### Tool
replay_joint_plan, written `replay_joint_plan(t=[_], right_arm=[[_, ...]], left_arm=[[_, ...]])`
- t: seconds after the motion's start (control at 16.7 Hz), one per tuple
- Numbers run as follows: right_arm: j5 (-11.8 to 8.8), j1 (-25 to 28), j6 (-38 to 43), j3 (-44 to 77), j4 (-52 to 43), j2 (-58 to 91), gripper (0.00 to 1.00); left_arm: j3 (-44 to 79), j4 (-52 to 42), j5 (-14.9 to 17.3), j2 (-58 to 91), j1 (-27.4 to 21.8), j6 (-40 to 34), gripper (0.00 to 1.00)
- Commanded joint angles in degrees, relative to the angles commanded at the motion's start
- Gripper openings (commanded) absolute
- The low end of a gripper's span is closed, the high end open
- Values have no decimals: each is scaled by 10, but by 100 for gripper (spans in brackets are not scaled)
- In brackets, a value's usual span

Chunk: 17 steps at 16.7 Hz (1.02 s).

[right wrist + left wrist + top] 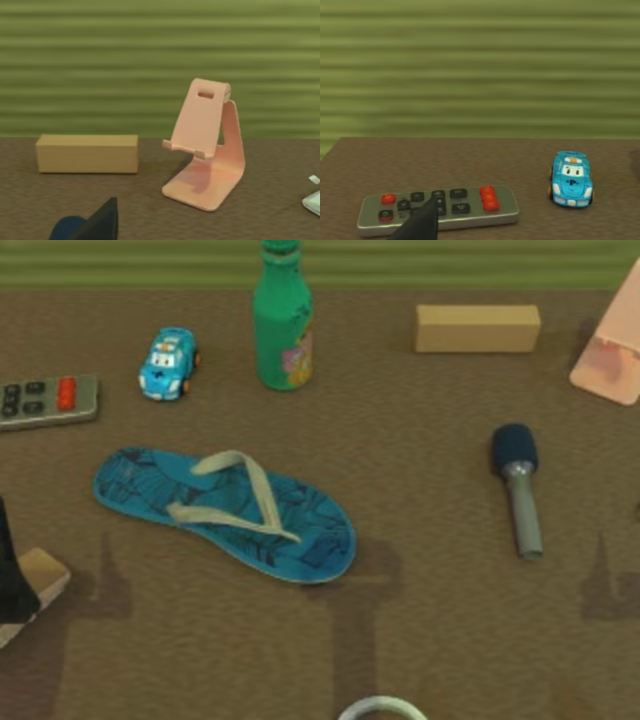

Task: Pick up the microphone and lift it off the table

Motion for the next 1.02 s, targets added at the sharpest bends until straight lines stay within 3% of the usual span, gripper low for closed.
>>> replay_joint_plan(t=[0.24, 0.48, 1.02], right_arm=[[1, 5, 4, 15, -13, 18, 100], [10, 34, 29, 104, -86, 126, 100], [40, 136, 142, 467, -326, 630, 100]], left_arm=[[0, 0, 0, 0, 0, 0, 100], [0, 0, 0, 0, 0, 0, 100], [0, 0, 0, 0, 0, 0, 100]])
